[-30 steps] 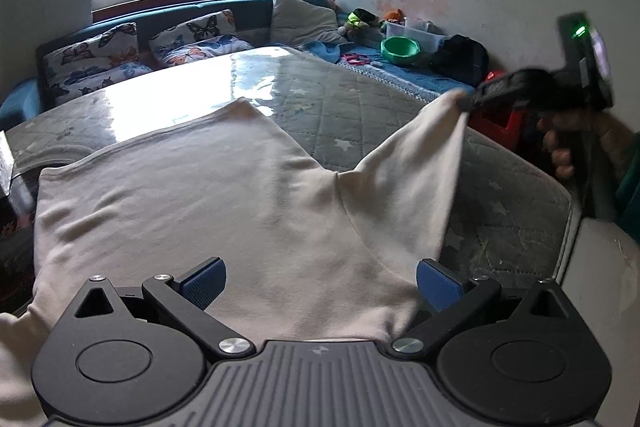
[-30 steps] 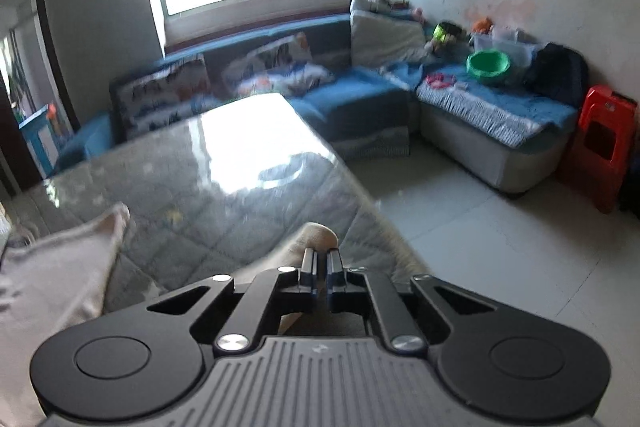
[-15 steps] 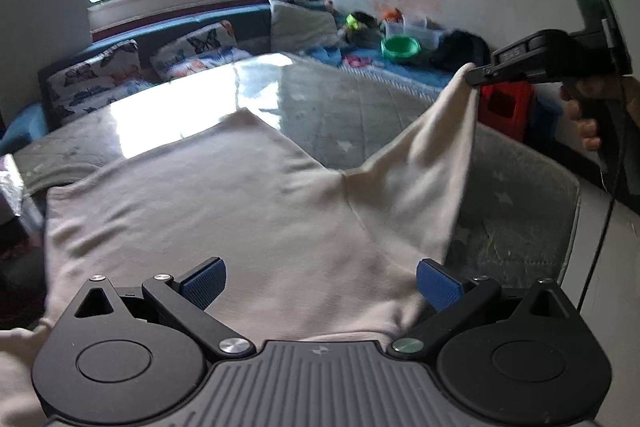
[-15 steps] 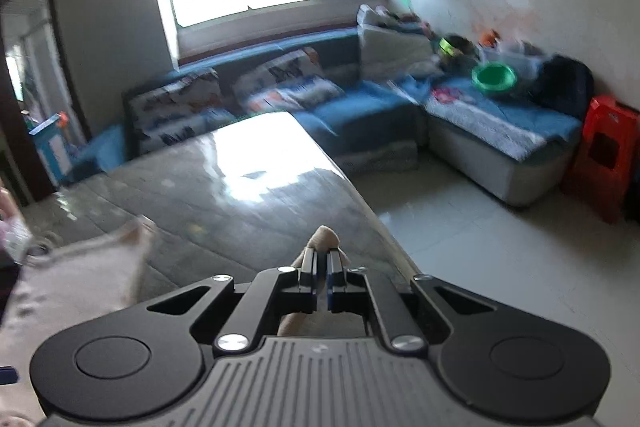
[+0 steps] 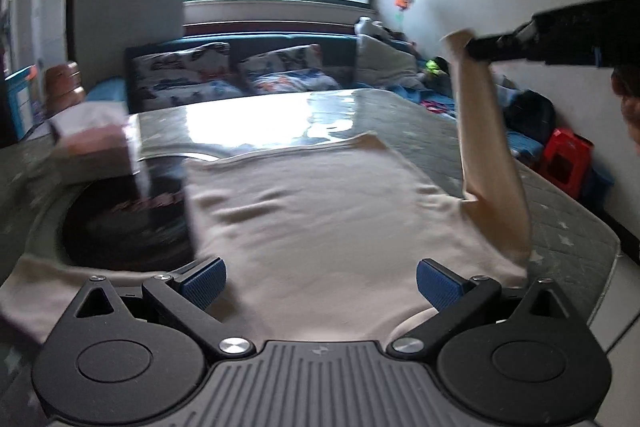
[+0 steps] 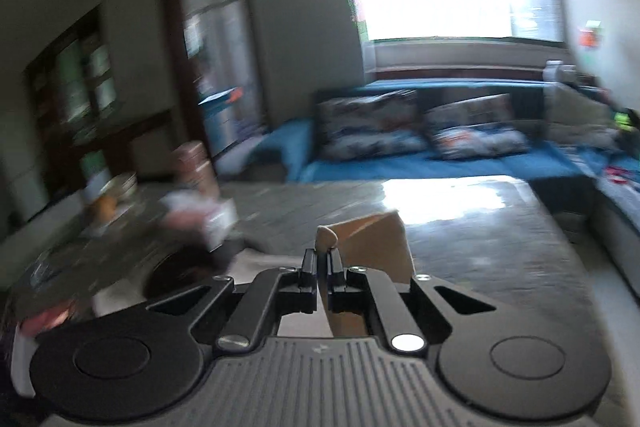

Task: Fold clothes

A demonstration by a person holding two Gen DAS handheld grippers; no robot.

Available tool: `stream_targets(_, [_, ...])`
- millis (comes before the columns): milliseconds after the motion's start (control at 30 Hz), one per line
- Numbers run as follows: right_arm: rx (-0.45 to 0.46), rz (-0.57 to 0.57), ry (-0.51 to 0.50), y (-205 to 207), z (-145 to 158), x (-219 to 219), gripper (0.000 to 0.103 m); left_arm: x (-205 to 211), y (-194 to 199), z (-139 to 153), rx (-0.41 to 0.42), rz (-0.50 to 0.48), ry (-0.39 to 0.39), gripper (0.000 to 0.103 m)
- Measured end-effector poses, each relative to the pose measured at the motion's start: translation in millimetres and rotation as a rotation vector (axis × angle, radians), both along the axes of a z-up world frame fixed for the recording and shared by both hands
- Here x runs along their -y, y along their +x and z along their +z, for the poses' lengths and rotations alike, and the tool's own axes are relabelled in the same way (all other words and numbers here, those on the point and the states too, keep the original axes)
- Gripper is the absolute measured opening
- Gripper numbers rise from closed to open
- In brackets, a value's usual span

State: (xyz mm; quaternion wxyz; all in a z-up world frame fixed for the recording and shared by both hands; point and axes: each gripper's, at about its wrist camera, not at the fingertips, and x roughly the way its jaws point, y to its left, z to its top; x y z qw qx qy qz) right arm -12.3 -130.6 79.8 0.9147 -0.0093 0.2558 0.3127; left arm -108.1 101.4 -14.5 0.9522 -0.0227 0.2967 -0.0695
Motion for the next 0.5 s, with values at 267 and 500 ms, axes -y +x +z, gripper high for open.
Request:
stream_targets(267, [-0.129,0.187,-0.043,-16.0,-53.3,-73.2,0.007,-16.6,-13.0,-11.7,-0.036,0.049,-0.022,0.103])
stream_targets(500, [-0.139,0.219,-0.072,-24.1,-59.6,-58.6,0.014,-14.3,-7.0,-8.7,-0.025,0.049,-0.029,0.103])
